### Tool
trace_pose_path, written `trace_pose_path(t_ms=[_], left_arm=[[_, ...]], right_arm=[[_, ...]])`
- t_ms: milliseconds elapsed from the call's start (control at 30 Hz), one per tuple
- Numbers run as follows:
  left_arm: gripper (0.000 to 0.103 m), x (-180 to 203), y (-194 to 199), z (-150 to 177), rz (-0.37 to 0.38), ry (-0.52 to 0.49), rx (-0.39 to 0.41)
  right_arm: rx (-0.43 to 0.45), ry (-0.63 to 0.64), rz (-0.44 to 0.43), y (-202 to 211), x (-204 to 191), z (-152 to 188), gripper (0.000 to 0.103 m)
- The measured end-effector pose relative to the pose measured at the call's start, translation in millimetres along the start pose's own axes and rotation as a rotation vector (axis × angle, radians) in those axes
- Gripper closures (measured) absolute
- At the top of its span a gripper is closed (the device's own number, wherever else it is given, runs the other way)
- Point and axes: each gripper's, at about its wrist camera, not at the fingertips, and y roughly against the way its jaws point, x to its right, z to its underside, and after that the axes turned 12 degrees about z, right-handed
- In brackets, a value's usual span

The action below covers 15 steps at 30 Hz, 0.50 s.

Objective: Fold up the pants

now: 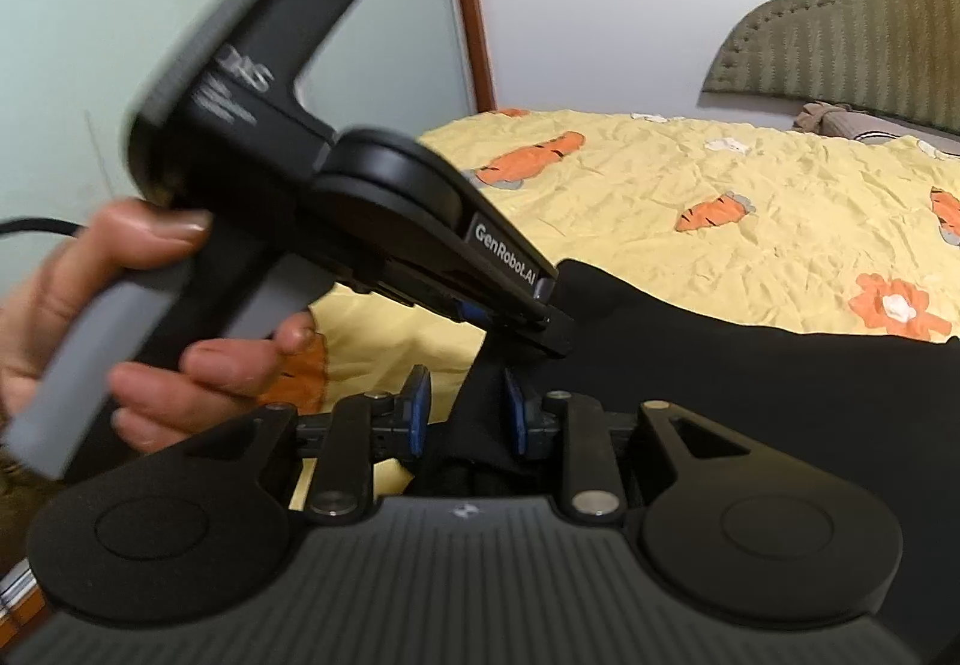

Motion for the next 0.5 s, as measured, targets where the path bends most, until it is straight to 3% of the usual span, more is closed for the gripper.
trace_pose_path(t_ms=[233, 333, 400, 500], left_arm=[[0.088, -7, 10, 1, -0.030, 0.000, 0.021], [0.088, -8, 14, 2, -0.088, -0.021, 0.038], [0.088, -9, 17, 2, -0.139, -0.038, 0.047], [0.088, -16, 23, 3, -0.166, -0.027, 0.062]], right_arm=[[0.060, -0.092, 0.093, 19, 31, -1, 0.077], [0.040, -0.070, 0.125, 12, 29, -1, 0.077], [0.003, -0.043, 0.112, 3, 21, 2, 0.077], [-0.058, 0.021, 0.021, -6, 3, 12, 0.078]])
